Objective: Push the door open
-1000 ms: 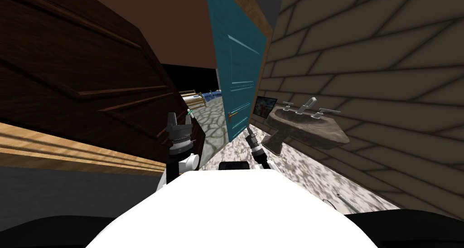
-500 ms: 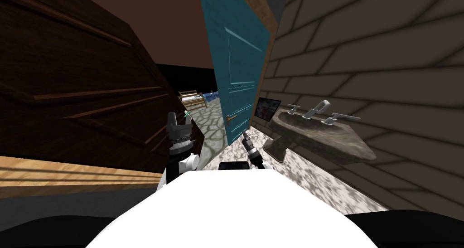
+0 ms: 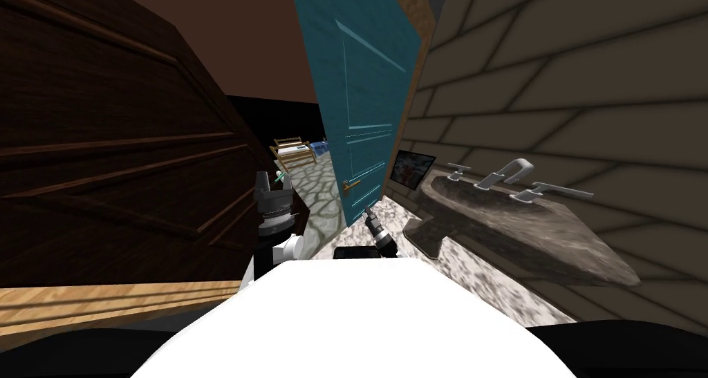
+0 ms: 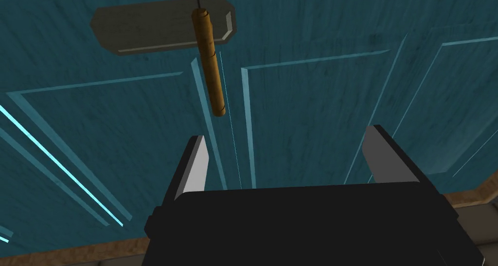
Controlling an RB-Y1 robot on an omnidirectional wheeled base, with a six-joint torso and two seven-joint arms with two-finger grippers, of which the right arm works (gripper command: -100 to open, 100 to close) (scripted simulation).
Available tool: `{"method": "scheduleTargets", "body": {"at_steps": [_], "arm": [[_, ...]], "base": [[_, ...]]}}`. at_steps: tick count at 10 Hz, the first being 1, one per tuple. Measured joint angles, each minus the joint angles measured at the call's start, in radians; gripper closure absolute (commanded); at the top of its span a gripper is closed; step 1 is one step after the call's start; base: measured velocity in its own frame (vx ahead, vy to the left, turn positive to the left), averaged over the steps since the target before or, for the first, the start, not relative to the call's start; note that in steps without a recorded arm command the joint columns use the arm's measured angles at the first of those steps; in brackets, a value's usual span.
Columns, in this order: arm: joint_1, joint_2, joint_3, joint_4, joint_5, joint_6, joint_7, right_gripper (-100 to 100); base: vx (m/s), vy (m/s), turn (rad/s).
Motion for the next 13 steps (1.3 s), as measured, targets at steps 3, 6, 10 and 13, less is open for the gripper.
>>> {"method": "scheduleTargets", "body": {"at_steps": [3,6,10,13], "arm": [[-0.003,-0.002,0.041,0.028,0.037,0.009,-0.013,-100],[-0.006,-0.013,0.071,0.061,0.066,0.006,-0.029,-100],[-0.006,-0.024,0.112,0.090,0.103,0.011,-0.050,-100],[-0.021,-0.015,0.109,0.103,0.099,0.019,-0.048,-100]], "base": [[0.185,-0.081,0.047],[0.211,-0.084,0.043],[0.193,-0.082,0.029],[0.167,0.106,0.043]]}}
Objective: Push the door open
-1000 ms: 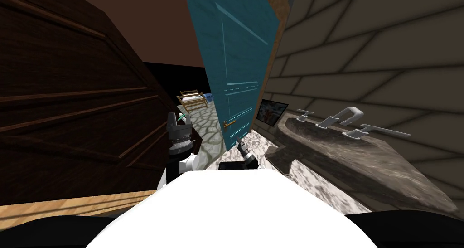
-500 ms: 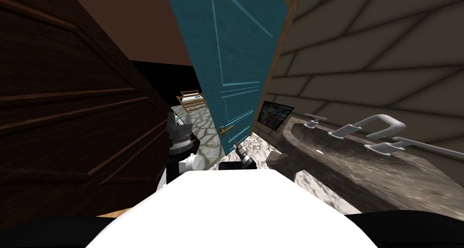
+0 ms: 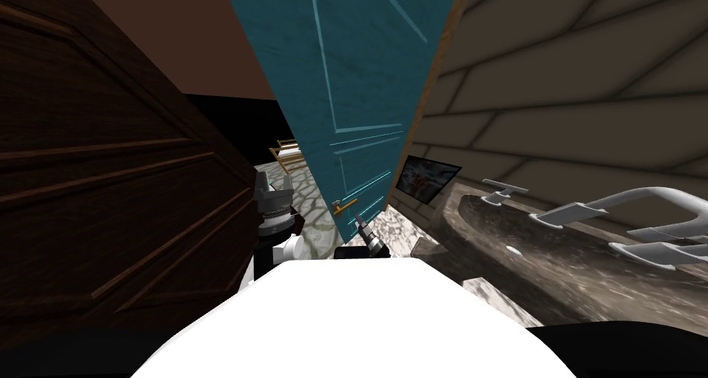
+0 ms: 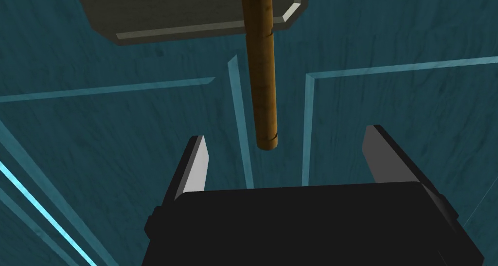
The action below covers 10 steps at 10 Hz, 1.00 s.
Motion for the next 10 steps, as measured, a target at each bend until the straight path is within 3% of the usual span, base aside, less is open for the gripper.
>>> {"method": "scheduleTargets", "body": {"at_steps": [5,6,10], "arm": [[-0.038,0.030,-0.008,0.036,-0.015,0.020,0.010,-100],[-0.039,0.031,-0.008,0.037,-0.015,0.022,0.010,100],[-0.038,0.030,-0.008,0.036,-0.015,0.020,0.010,100]], "base": [[0.146,0.120,0.031],[-0.011,-0.004,-0.008],[-0.021,-0.015,0.001]]}}
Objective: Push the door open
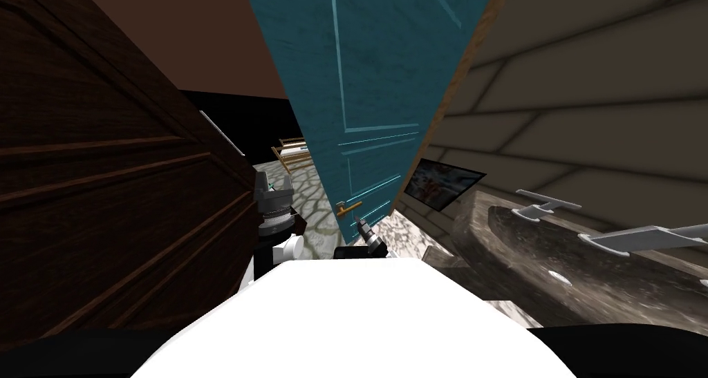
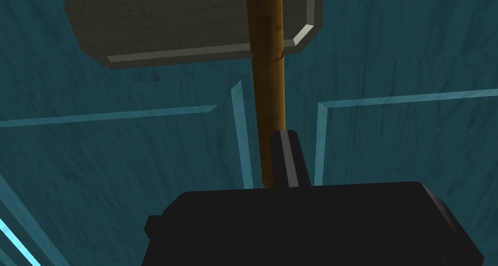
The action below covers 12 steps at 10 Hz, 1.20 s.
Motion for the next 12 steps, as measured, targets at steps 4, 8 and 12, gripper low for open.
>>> {"method": "scheduleTargets", "body": {"at_steps": [4,8,12], "arm": [[0.011,0.006,-0.016,-0.005,-0.002,-0.001,0.006,-100],[0.006,0.016,-0.027,0.000,-0.006,0.007,0.013,-100],[-0.025,0.037,-0.036,0.023,-0.015,0.022,0.022,-100]], "base": [[-0.142,-0.005,-0.113],[0.074,0.063,0.017],[0.192,0.104,0.034]]}}
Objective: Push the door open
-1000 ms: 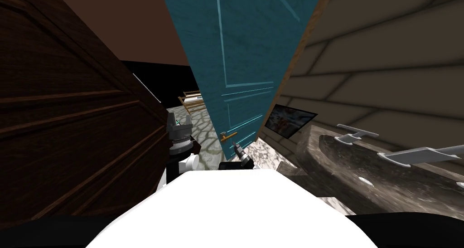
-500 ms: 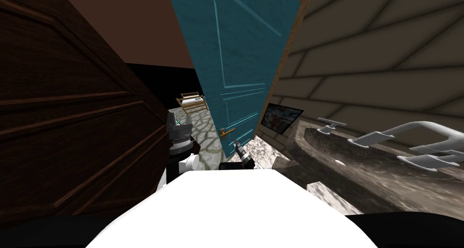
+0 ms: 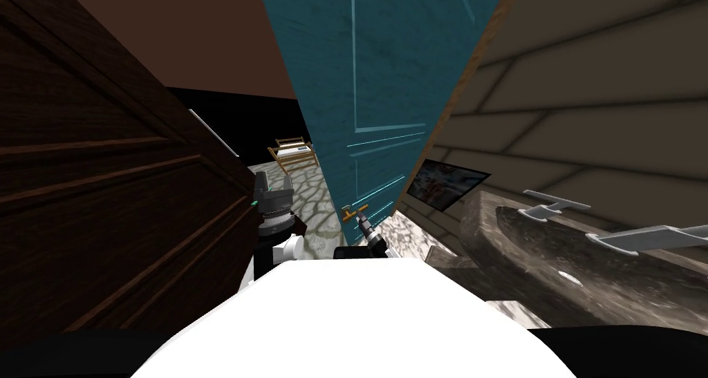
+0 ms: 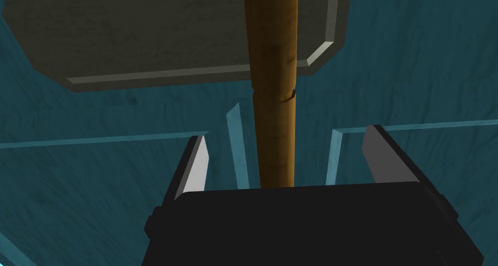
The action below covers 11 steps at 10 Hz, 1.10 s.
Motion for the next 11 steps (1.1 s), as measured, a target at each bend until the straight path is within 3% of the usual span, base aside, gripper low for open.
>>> {"method": "scheduleTargets", "body": {"at_steps": [1,2,7,8,11], "arm": [[-0.008,0.006,-0.002,0.008,-0.002,0.003,0.003,-100],[-0.009,0.007,-0.002,0.008,-0.002,0.004,0.003,100],[-0.008,0.006,-0.002,0.008,-0.002,0.003,0.003,100],[-0.008,0.006,-0.002,0.008,-0.002,0.003,0.003,-100],[0.012,0.003,-0.006,-0.005,0.001,-0.003,0.003,-100]], "base": [[0.067,0.044,0.001],[-0.004,-0.005,-0.004],[-0.015,-0.009,0.001],[-0.129,-0.033,-0.096],[-0.199,-0.056,-0.077]]}}
